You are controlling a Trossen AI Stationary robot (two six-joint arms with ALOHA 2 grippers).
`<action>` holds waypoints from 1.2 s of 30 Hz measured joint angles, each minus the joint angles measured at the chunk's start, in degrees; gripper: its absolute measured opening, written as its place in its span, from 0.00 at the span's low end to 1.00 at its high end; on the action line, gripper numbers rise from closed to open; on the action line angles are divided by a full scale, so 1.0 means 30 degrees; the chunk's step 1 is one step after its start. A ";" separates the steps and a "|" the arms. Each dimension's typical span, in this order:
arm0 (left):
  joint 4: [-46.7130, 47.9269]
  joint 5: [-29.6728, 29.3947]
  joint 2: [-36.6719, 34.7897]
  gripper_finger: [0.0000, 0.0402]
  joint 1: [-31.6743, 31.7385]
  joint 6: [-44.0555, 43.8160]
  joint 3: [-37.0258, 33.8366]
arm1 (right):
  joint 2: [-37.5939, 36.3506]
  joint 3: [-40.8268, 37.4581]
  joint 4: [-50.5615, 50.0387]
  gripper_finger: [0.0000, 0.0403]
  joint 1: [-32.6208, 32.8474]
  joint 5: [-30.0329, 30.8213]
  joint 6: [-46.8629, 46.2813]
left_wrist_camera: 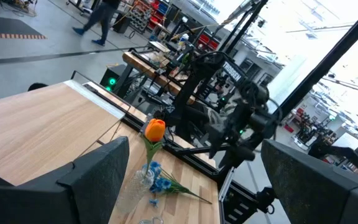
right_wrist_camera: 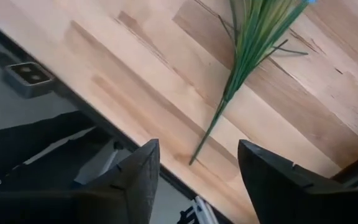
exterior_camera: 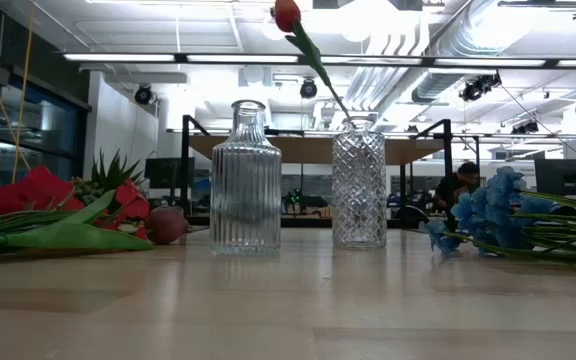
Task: Pick and place flowers into a vace then onto a shelf
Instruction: Put the blue flowers into the top transparent vase
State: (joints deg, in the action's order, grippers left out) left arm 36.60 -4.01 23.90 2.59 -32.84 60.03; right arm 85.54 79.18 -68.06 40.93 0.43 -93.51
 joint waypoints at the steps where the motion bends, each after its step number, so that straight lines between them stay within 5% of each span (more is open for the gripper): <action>1: 0.0000 0.0000 0.0000 0.99 0.0000 0.0000 0.0000 | 0.0000 -0.0562 0.0623 0.52 0.0000 -0.0016 -0.0124; 18: 0.0000 -0.0080 0.0000 0.99 0.0000 -0.0009 0.0000 | 0.0007 -0.7838 0.8213 0.57 -0.0342 -0.1033 -0.1015; 36: 0.0000 -0.0058 0.0000 0.99 0.0000 -0.0160 0.0000 | 0.0007 -0.9212 0.8927 0.58 -0.2253 0.0001 -0.0038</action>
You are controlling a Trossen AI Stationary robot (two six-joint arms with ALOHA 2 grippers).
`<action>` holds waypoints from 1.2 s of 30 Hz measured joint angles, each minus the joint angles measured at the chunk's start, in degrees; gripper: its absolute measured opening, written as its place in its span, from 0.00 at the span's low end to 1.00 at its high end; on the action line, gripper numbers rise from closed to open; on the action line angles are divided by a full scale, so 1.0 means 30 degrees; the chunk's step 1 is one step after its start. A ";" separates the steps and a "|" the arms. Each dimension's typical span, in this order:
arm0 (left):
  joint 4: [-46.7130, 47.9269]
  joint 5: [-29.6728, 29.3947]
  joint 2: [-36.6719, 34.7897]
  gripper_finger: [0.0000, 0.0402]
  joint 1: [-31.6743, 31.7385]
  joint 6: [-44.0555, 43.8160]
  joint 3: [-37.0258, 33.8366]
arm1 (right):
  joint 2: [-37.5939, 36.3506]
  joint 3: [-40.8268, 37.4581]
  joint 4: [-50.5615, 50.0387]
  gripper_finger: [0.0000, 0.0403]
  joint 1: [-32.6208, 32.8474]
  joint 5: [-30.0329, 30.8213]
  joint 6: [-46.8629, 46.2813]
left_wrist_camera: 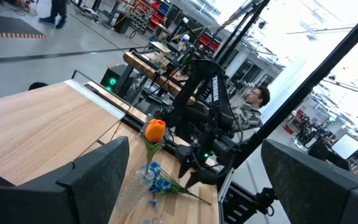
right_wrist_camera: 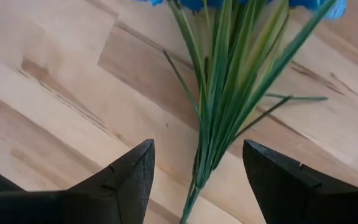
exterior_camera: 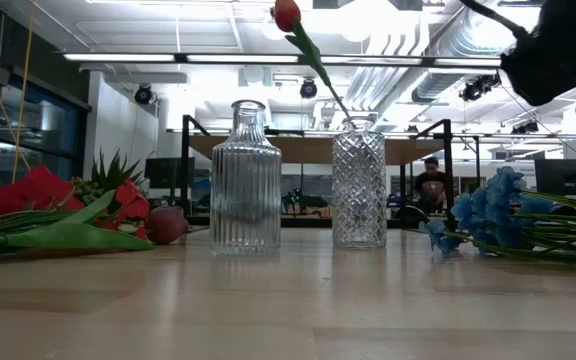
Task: Pick and place flowers into a vace then onto a shelf
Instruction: Put the blue flowers into the top transparent vase
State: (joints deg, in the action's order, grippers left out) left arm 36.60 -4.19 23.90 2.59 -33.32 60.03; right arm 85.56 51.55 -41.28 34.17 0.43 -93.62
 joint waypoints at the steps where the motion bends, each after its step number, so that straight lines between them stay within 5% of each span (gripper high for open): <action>1: 0.0000 0.0000 0.0000 0.99 0.0000 0.0000 0.0000 | 0.0000 0.0000 0.0000 0.58 -0.0053 0.0005 0.0008; 36: 0.0000 0.0053 0.0000 0.99 0.0000 0.0000 0.0000 | 0.1615 0.0007 0.1685 0.56 0.0913 -0.1472 -0.0810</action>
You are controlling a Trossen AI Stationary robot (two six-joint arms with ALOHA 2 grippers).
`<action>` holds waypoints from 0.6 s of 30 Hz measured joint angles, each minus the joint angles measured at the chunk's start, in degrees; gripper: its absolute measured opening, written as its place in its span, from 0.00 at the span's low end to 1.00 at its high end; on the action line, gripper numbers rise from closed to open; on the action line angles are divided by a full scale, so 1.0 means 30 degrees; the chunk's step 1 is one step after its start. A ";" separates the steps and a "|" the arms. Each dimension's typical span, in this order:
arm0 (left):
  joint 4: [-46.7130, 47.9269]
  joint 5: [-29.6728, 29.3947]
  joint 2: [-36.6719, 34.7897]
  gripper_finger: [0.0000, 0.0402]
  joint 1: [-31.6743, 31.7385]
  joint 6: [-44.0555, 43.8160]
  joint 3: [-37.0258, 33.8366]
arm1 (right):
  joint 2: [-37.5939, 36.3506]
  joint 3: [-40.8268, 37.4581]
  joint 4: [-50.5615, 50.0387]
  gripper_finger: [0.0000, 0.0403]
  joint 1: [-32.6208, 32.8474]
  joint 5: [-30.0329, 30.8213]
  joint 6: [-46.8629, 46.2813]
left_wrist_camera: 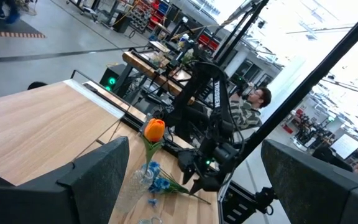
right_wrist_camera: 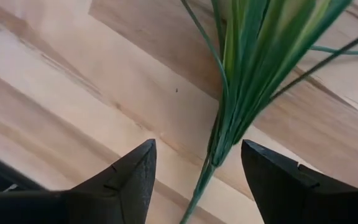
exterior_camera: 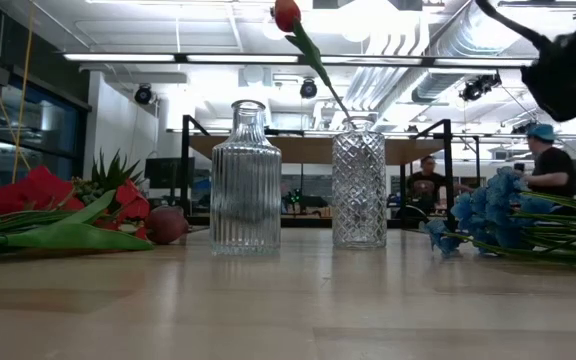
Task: Pick and place flowers into a vace then onto a shelf
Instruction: Put the blue flowers into the top transparent vase
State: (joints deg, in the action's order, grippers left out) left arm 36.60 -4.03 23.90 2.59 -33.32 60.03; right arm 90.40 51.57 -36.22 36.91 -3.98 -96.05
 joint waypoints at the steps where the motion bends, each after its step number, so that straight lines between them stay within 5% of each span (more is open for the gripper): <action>1: 0.0000 -0.0002 0.0000 0.99 0.0000 0.0000 0.0000 | 0.0183 0.0000 0.0056 0.56 0.0000 0.0003 0.0000; 18: 0.0000 -0.0060 0.0003 0.99 0.0000 0.0000 0.0000 | 0.2538 0.0080 0.0938 0.55 -0.0051 -0.0192 -0.0342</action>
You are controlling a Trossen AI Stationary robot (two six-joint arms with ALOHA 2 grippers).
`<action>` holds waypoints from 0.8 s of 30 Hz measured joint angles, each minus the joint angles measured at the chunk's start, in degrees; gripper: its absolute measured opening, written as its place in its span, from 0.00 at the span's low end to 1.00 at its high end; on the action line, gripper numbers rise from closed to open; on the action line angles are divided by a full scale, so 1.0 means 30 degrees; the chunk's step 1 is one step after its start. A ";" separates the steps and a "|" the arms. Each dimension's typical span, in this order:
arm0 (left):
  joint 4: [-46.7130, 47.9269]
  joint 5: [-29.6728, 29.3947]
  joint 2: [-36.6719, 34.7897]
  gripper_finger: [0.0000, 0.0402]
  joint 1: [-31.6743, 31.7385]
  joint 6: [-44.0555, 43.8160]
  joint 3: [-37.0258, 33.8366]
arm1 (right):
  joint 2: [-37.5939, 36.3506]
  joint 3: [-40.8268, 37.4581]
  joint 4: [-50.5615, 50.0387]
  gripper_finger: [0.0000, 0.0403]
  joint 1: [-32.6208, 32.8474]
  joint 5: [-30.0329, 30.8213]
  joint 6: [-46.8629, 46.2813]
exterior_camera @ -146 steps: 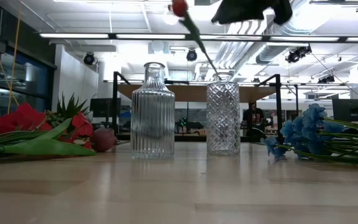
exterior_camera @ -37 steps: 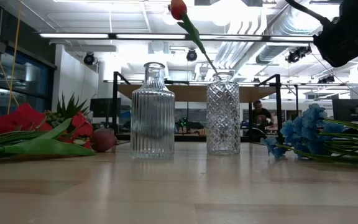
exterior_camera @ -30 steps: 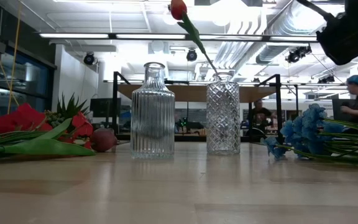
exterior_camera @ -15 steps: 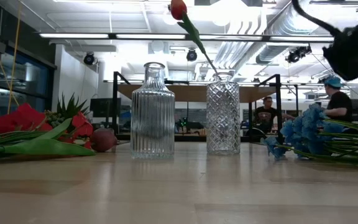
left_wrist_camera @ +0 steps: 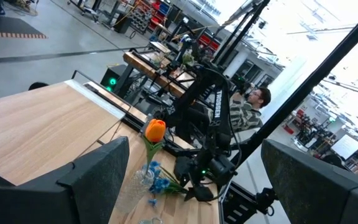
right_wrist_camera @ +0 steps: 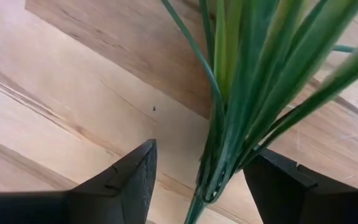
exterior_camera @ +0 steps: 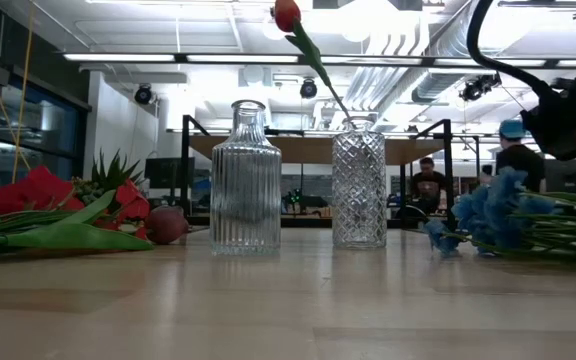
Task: Pick and place flowers into a vace then onto a shelf
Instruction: Put the blue flowers into the top transparent vase
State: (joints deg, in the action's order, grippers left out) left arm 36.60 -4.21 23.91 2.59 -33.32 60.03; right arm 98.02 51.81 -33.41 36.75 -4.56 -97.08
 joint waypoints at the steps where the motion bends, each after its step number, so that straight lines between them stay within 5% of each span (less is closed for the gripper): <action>1: 0.0000 0.0000 -0.0003 0.99 0.0000 0.0000 0.0000 | 0.0000 0.0000 -0.0017 0.55 0.0000 0.0028 -0.0007; 24: 0.0000 0.0013 -0.0003 0.99 0.0000 0.0000 0.0000 | -0.0177 -0.0076 -0.0794 0.45 -0.0076 -0.1086 0.0638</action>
State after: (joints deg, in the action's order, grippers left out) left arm 36.60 -4.17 23.90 2.59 -33.32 60.03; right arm 97.49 51.58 -35.79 36.53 -7.82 -95.16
